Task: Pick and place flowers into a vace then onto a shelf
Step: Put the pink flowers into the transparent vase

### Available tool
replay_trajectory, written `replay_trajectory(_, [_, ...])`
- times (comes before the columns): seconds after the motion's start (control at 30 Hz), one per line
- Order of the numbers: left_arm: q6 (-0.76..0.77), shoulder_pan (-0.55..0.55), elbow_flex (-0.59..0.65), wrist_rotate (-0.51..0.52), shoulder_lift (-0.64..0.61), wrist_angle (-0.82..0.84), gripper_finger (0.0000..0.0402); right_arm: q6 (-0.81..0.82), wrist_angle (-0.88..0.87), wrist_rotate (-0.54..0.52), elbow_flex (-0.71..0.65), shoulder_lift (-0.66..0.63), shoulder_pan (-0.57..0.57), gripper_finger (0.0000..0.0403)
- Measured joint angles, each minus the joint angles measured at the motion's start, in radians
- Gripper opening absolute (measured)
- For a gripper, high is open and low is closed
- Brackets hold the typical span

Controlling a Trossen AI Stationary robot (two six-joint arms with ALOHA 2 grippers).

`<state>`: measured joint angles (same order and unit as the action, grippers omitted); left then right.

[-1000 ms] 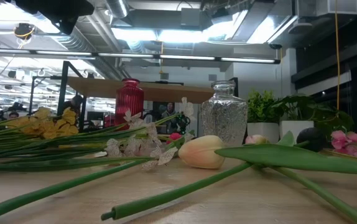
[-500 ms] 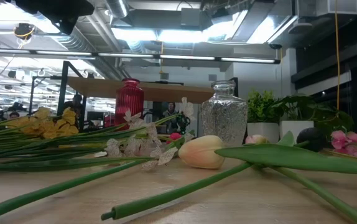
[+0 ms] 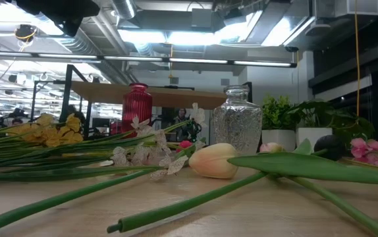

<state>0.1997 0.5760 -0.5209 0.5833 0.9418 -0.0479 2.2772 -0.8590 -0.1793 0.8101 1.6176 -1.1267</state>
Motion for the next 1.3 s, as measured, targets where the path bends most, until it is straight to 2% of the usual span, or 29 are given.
replay_trajectory(0.8, [0.0, 0.0, 0.0, 0.0, 0.0, 0.0, 0.0003, -0.04, 0.015, 0.039, 0.005, 0.051, 0.045, 0.0176])
replay_trajectory(1.0, [0.0, 0.0, 0.0, 0.001, 0.0, 0.0, 0.0003, -0.039, 0.015, 0.049, 0.005, 0.051, 0.046, 0.0126])
replay_trajectory(1.3, [0.0, 0.0, 0.0, 0.001, 0.0, 0.0, 0.0003, -0.022, -0.009, 0.078, 0.024, 0.046, 0.067, 0.0014])
